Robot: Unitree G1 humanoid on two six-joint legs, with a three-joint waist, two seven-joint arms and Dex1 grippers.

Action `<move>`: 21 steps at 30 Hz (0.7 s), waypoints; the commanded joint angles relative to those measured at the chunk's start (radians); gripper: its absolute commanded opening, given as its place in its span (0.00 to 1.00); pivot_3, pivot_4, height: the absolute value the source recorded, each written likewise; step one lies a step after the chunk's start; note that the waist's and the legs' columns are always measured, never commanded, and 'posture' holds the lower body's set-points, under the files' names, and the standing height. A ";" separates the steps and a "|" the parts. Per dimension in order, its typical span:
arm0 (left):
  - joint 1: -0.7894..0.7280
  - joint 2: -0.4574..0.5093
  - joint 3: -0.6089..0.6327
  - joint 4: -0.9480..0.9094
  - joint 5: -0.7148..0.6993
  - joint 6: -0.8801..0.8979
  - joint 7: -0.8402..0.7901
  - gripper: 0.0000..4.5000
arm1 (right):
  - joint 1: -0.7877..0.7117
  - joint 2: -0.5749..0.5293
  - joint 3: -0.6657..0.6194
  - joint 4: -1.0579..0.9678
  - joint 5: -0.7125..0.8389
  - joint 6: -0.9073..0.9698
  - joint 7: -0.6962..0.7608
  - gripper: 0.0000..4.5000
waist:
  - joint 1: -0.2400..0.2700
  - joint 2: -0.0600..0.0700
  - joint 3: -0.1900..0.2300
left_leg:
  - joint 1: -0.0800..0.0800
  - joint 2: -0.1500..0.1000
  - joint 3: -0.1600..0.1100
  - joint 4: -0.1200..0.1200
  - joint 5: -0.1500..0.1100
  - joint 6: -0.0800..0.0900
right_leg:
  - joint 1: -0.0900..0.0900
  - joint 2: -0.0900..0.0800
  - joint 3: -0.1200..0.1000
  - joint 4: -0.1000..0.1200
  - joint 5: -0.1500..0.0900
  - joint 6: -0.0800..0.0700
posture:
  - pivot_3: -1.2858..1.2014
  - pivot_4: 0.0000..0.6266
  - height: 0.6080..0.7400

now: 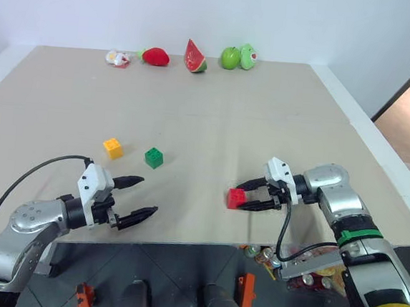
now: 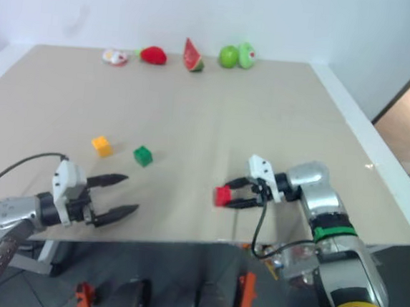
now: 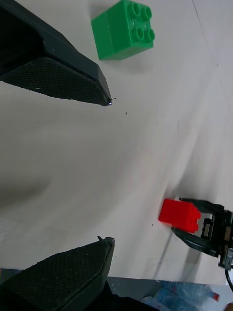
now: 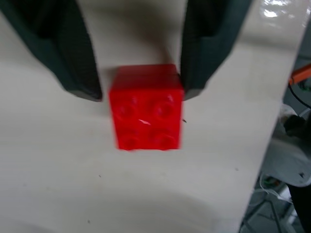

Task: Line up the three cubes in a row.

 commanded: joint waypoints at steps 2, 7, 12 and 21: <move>0.002 -0.002 0.036 -0.013 -0.016 0.002 0.021 1.00 | -0.028 -0.013 -0.017 0.024 -0.036 -0.066 0.038 0.96 | 0.000 0.000 0.000 | 0.000 0.000 0.000 0.000 0.000 0.000 | 0.000 0.000 0.000 0.000 0.000 0.000 | 0.52 0.24 1.00; -0.026 -0.007 0.027 0.096 0.039 -0.039 0.039 1.00 | -0.069 -0.131 -0.025 -0.003 0.009 -0.033 0.058 1.00 | 0.002 0.001 0.001 | 0.000 0.000 0.000 0.000 0.000 0.000 | 0.000 0.000 0.000 0.000 0.000 0.000 | 0.52 0.24 1.00; -0.084 -0.022 0.014 0.197 0.078 -0.070 0.050 1.00 | -0.104 -0.287 -0.035 -0.108 0.150 0.050 0.058 1.00 | 0.003 0.001 0.001 | 0.000 0.000 0.001 0.000 0.000 0.000 | -0.001 -0.001 0.000 0.000 0.000 0.000 | 0.52 0.24 1.00; -0.245 -0.085 -0.039 0.410 0.162 -0.156 0.049 1.00 | -0.068 -0.231 -0.231 -0.375 0.308 0.336 -0.095 1.00 | 0.001 0.001 0.001 | 0.000 0.001 0.001 -0.001 0.000 0.000 | -0.001 0.000 0.000 0.000 0.000 0.000 | 0.52 0.24 1.00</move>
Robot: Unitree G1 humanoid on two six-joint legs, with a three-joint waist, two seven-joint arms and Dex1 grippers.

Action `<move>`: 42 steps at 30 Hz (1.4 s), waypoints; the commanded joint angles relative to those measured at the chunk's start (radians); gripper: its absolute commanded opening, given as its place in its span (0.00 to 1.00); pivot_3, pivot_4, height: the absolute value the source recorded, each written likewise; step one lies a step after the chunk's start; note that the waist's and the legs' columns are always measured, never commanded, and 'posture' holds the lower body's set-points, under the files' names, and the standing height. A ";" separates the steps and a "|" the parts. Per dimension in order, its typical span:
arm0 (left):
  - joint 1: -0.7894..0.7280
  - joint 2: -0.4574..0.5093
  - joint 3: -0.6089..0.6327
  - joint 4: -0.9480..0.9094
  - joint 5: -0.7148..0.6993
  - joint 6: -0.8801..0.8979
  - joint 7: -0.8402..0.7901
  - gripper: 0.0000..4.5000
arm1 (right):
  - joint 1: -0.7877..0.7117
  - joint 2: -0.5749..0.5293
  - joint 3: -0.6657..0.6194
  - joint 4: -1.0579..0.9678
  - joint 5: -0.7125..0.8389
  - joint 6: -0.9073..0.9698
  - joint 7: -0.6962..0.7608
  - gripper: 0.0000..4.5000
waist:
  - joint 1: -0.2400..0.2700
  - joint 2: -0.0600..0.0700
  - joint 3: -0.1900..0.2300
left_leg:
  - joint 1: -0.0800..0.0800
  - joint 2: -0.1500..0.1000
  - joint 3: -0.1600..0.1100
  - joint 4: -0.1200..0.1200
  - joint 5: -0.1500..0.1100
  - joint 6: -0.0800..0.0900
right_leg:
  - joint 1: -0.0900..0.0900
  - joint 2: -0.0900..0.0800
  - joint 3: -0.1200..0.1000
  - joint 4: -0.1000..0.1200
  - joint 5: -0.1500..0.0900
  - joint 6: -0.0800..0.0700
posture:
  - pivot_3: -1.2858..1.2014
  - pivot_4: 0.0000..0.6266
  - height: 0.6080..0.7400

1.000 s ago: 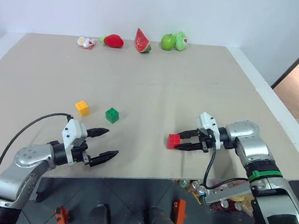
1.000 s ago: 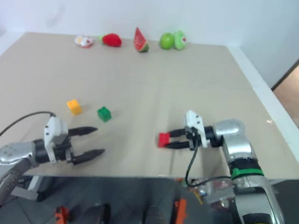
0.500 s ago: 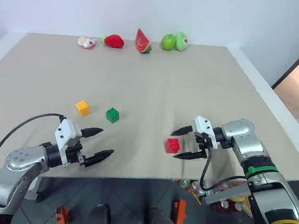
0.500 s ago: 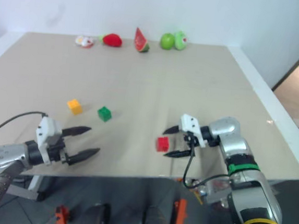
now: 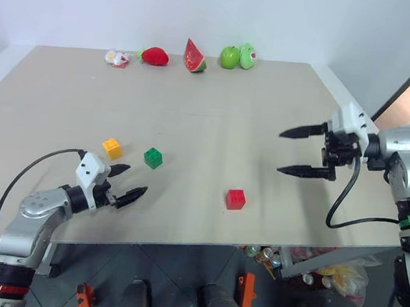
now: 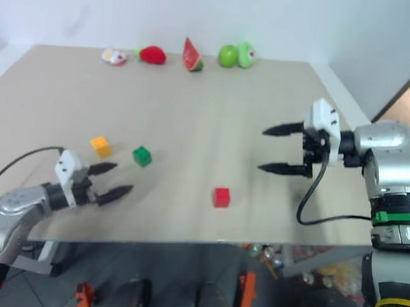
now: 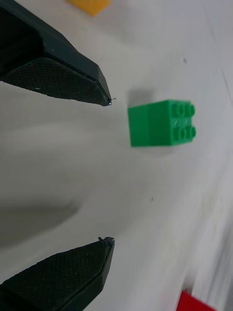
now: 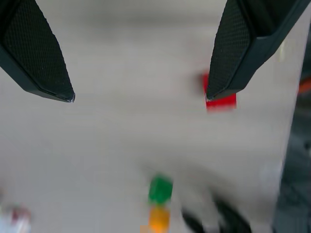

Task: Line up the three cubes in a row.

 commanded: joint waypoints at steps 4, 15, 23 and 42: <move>-0.148 -0.051 -0.033 0.167 0.070 -0.086 0.016 1.00 | 0.159 0.070 -0.081 -0.326 0.074 0.159 -0.154 1.00 | 0.009 -0.001 -0.001 | -0.003 0.000 -0.002 0.001 0.000 0.000 | 0.000 0.000 -0.001 0.000 -0.001 0.001 | 0.52 0.24 1.00; -0.286 -0.142 -0.065 0.364 0.133 -0.164 0.036 1.00 | 0.273 0.115 -0.131 -0.477 0.092 0.249 -0.265 1.00 | 0.009 -0.001 -0.001 | -0.004 -0.002 -0.003 0.002 0.000 0.000 | 0.000 0.000 -0.001 0.000 0.000 0.004 | 0.52 0.24 1.00; -0.373 -0.178 -0.064 0.493 0.171 -0.210 0.067 1.00 | 0.288 0.126 -0.132 -0.477 0.079 0.247 -0.282 1.00 | 0.008 -0.001 -0.001 | -0.004 -0.002 -0.003 0.004 0.000 0.001 | 0.001 0.001 0.000 0.000 0.001 0.005 | 0.52 0.24 1.00; -0.313 -0.157 -0.218 0.158 0.079 -0.108 -0.254 0.30 | 0.390 0.041 -0.227 -0.378 0.058 0.236 -0.282 1.00 | 0.011 -0.001 -0.001 | -0.006 -0.002 -0.003 0.004 0.000 0.000 | 0.001 0.000 0.000 0.000 0.000 0.006 | 0.52 0.24 1.00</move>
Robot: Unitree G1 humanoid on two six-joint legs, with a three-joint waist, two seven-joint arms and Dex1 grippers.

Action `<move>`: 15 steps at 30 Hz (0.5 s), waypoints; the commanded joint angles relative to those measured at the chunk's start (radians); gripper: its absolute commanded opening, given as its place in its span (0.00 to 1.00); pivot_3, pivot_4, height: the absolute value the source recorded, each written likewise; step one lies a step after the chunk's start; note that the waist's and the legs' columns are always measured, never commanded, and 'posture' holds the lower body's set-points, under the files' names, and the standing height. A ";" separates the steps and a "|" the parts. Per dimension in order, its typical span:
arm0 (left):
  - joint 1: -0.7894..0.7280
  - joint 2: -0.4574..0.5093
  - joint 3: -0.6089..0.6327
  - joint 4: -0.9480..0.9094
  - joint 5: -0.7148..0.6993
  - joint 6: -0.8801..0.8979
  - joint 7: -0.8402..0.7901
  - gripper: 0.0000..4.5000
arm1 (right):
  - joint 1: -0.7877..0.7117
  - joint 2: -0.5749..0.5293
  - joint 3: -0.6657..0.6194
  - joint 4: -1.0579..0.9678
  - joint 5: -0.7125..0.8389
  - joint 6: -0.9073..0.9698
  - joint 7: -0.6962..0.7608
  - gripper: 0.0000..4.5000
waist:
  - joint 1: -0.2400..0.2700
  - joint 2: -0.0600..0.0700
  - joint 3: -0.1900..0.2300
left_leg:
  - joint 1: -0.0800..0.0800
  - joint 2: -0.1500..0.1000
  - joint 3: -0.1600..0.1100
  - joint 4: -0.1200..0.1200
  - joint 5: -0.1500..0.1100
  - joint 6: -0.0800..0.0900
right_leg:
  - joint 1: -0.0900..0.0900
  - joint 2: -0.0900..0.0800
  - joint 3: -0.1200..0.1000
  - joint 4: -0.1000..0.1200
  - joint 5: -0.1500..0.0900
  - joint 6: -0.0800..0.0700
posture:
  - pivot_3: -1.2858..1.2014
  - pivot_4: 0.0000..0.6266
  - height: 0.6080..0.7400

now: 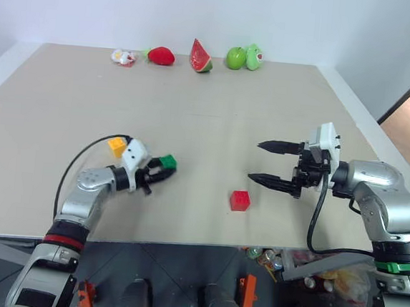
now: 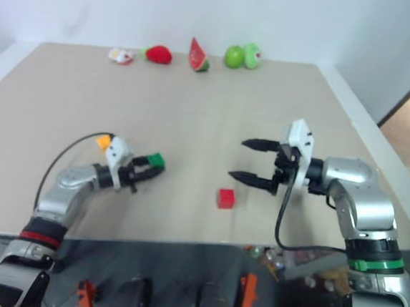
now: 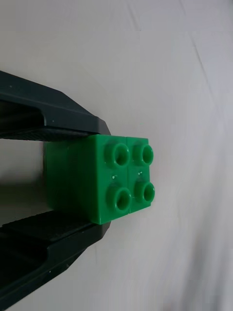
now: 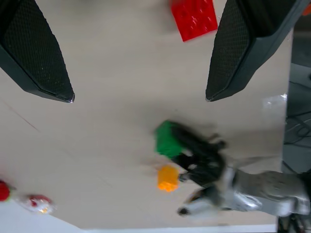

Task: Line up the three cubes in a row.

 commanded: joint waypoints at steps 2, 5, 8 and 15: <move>0.003 0.030 -0.070 -0.189 -0.070 0.087 -0.138 0.30 | 0.056 -0.081 -0.090 0.048 0.004 -0.015 0.043 1.00 | -0.001 0.000 0.000 | 0.000 0.000 0.000 0.000 0.000 0.000 | 0.000 0.000 0.000 0.000 0.000 0.000 | 0.52 0.24 1.00; -0.006 0.036 -0.103 -0.212 -0.078 0.117 -0.184 0.30 | 0.072 -0.100 -0.118 0.084 -0.002 -0.024 0.035 1.00 | -0.006 0.000 0.000 | 0.001 0.000 0.000 0.000 0.000 0.000 | 0.000 0.000 0.000 0.000 0.000 0.000 | 0.52 0.24 1.00; -0.025 0.027 -0.135 -0.178 -0.062 0.106 -0.221 0.30 | 0.081 -0.092 -0.141 0.075 0.006 -0.015 0.014 1.00 | -0.013 0.000 0.000 | 0.003 0.000 0.000 0.000 0.000 0.000 | 0.000 0.001 0.001 0.000 0.002 -0.002 | 0.52 0.24 1.00; -0.086 -0.005 -0.171 -0.004 0.019 -0.016 -0.237 0.30 | 0.124 -0.075 -0.158 -0.003 0.024 0.013 -0.020 1.00 | -0.011 0.001 0.000 | 0.003 0.000 -0.001 0.002 0.001 0.002 | 0.001 0.002 0.001 0.000 0.003 -0.002 | 0.52 0.24 1.00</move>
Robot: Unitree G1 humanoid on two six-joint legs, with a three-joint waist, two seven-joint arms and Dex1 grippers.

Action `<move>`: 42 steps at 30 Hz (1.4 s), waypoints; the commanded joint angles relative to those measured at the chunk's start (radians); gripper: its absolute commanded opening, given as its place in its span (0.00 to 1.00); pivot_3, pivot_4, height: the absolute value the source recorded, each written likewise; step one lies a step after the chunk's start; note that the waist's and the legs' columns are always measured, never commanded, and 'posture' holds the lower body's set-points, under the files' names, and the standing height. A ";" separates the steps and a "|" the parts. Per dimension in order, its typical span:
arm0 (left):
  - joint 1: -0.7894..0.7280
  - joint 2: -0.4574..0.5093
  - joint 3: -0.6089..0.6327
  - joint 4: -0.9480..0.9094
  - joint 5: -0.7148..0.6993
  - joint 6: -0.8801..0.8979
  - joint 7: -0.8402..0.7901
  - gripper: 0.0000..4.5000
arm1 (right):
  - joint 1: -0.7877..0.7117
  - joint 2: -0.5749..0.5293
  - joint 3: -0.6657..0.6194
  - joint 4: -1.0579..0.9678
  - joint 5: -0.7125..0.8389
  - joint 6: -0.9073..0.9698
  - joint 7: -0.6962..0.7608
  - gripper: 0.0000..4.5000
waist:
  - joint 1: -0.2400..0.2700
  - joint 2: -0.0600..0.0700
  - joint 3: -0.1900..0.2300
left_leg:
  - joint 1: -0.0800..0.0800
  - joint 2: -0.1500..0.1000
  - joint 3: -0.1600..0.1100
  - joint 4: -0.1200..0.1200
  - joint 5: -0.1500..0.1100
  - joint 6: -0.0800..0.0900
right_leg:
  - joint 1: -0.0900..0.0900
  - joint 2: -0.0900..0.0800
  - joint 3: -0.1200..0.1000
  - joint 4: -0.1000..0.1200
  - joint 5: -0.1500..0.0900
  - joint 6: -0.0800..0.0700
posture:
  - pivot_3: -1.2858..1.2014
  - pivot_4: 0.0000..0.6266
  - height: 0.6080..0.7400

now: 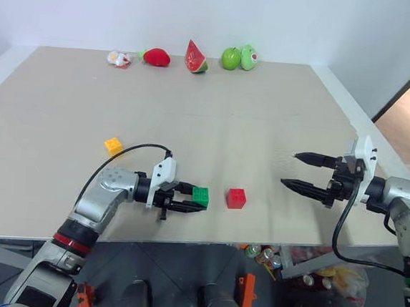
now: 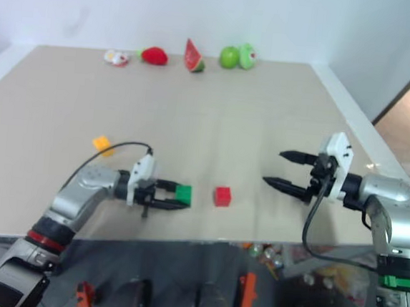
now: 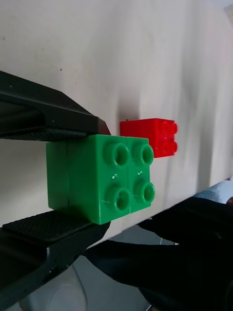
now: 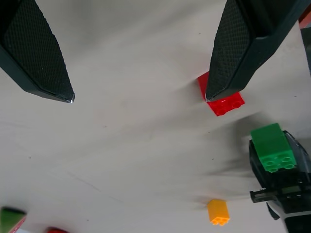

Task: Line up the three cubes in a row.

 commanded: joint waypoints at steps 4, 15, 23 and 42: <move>-0.067 -0.030 0.017 0.138 0.054 -0.116 0.019 0.30 | 0.011 -0.012 -0.054 -0.076 0.041 0.030 -0.017 1.00 | 0.001 0.000 0.000 | -0.001 0.000 0.000 0.001 0.000 0.000 | 0.000 0.000 0.001 0.000 0.000 0.001 | 0.52 0.24 1.00; -0.038 -0.029 0.025 0.124 0.036 -0.099 0.007 0.30 | 0.120 -0.069 -0.035 -0.182 0.073 0.069 0.085 1.00 | 0.003 0.000 0.000 | -0.001 0.000 0.000 0.000 0.000 0.000 | -0.001 0.000 0.001 0.000 -0.001 0.002 | 0.52 0.24 1.00; -0.040 -0.031 0.034 0.126 0.036 -0.084 0.017 0.30 | 0.087 -0.055 -0.007 -0.167 0.057 0.062 0.094 1.00 | 0.003 0.000 0.000 | -0.001 0.000 0.000 0.001 0.000 0.000 | 0.000 0.000 0.001 0.000 0.000 0.001 | 0.52 0.24 1.00; -0.021 -0.054 0.025 0.113 0.040 -0.067 0.026 0.30 | 0.040 -0.032 0.009 -0.112 0.025 0.038 0.091 1.00 | 0.003 0.000 0.000 | -0.001 0.000 0.000 0.001 0.000 0.000 | 0.000 0.000 0.000 0.000 0.000 0.002 | 0.52 0.24 1.00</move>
